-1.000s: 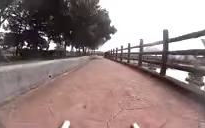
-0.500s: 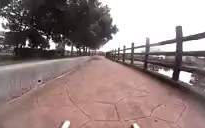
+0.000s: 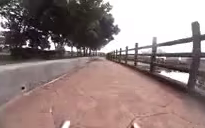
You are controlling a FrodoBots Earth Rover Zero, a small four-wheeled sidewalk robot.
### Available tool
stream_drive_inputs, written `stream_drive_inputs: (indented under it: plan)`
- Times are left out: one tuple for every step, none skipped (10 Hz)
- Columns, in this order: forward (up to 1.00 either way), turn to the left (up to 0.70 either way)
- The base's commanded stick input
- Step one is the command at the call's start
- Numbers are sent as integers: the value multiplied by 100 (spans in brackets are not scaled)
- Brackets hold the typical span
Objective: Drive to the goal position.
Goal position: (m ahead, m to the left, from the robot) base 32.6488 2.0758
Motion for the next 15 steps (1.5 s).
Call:
stream_drive_inputs:
  plan:
    - [100, -1]
    - [100, -26]
    - [100, -35]
    - [100, -28]
    - [100, -2]
    - [100, 0]
    - [100, 0]
    - [100, 0]
    - [100, 0]
    - [100, 0]
    - [100, 0]
    - [100, 0]
    - [100, 0]
    - [100, 0]
    - [100, 0]
